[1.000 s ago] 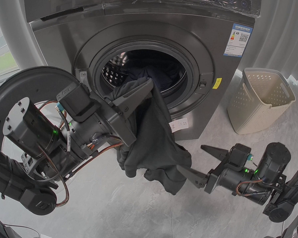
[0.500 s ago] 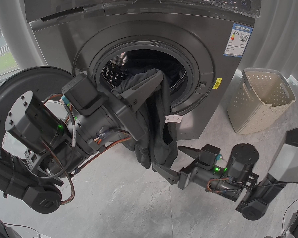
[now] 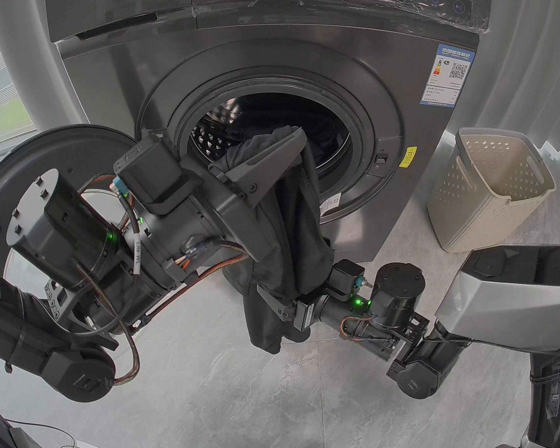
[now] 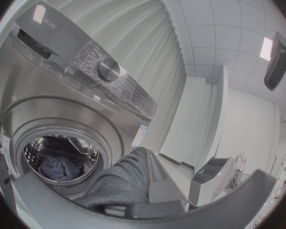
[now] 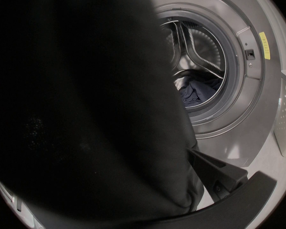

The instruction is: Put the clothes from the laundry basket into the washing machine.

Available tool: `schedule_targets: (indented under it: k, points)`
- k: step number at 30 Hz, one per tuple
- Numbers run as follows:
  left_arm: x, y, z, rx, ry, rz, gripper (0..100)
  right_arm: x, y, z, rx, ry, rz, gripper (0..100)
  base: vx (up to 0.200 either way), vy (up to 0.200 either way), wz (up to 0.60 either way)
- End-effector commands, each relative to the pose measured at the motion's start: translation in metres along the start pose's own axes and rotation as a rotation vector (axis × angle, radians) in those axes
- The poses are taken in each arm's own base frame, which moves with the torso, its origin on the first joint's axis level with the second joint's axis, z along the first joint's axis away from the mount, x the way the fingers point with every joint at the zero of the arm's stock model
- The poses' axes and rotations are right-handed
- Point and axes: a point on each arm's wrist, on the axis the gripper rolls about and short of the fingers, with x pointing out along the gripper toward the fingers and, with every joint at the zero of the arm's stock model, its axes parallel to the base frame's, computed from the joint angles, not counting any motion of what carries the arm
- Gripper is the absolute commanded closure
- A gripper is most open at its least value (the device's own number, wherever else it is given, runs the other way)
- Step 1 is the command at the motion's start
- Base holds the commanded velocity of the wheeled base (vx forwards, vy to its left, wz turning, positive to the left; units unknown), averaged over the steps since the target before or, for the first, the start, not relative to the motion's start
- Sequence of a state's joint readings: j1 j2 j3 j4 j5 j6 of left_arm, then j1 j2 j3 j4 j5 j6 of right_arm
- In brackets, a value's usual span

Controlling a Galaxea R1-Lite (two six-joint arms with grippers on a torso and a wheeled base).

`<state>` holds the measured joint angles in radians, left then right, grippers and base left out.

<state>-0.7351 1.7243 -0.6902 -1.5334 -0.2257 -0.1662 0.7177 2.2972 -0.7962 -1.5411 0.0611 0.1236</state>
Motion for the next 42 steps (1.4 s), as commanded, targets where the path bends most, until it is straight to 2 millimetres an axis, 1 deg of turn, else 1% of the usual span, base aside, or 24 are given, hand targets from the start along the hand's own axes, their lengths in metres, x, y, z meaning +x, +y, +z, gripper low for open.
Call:
schedule_targets:
  k: [1,5,9,11,12,16,19,25,26,27,31,32,33,34,35,36,42]
  points:
    - [0.0,-0.001,0.001,0.001,-0.005,0.0,100,0.021,-0.004,-0.019,0.0,-0.006,-0.003,0,0.0,0.0,0.0]
    - [-0.001,-0.001,0.001,0.001,-0.005,0.0,100,0.033,-0.006,-0.027,0.001,-0.022,-0.007,0,0.0,0.0,0.0]
    - [0.0,0.0,0.001,0.003,-0.009,0.002,100,0.042,-0.009,-0.028,0.007,-0.052,-0.03,0,0.0,0.0,0.0]
    - [0.0,0.0,0.001,0.003,-0.009,0.002,100,0.044,-0.009,-0.027,0.008,-0.061,-0.033,0,0.0,0.0,0.0]
    - [0.0,0.0,0.001,0.001,-0.009,0.002,100,0.044,-0.009,-0.026,0.011,-0.066,-0.034,100,0.0,0.0,0.0]
    - [-0.001,0.001,0.001,0.002,-0.01,0.014,100,0.044,-0.009,-0.023,0.013,-0.075,-0.033,100,0.0,0.0,0.0]
    - [-0.001,0.004,0.0,0.007,-0.004,0.031,100,0.041,-0.015,-0.017,0.009,-0.085,-0.049,100,0.0,0.0,0.0]
    - [-0.015,0.029,-0.002,0.045,0.018,0.155,100,0.022,-0.037,0.012,-0.002,-0.11,-0.101,100,0.0,0.0,0.0]
    - [-0.015,0.03,-0.002,0.046,0.02,0.158,100,0.021,-0.037,0.013,-0.003,-0.11,-0.101,100,0.0,0.0,0.0]
    - [-0.025,0.035,-0.006,0.048,0.055,0.188,100,0.014,-0.041,0.027,-0.006,-0.131,-0.113,100,0.0,0.0,0.0]
    - [-0.047,0.041,-0.026,0.033,0.165,0.235,100,0.004,-0.046,0.051,-0.016,-0.179,-0.127,100,0.0,0.0,0.0]
    - [-0.05,0.041,-0.028,0.03,0.178,0.239,100,0.003,-0.046,0.055,-0.017,-0.188,-0.127,100,0.0,0.0,0.0]
    - [-0.058,0.042,-0.036,0.021,0.222,0.253,100,0.0,-0.045,0.064,-0.018,-0.21,-0.126,100,0.0,0.0,0.0]
    - [-0.063,0.042,-0.043,0.012,0.255,0.26,100,-0.002,-0.044,0.069,-0.02,-0.222,-0.124,100,0.0,0.0,0.0]
    - [-0.063,0.042,-0.044,0.011,0.259,0.261,100,-0.002,-0.044,0.07,-0.02,-0.223,-0.124,100,0.0,0.0,0.0]
    - [-0.07,0.043,-0.057,-0.006,0.319,0.274,100,-0.004,-0.04,0.078,-0.021,-0.242,-0.115,100,0.0,0.0,0.0]
    - [-0.081,0.047,-0.093,-0.045,0.457,0.295,100,-0.007,-0.027,0.092,-0.017,-0.277,-0.086,100,0.0,0.0,0.0]
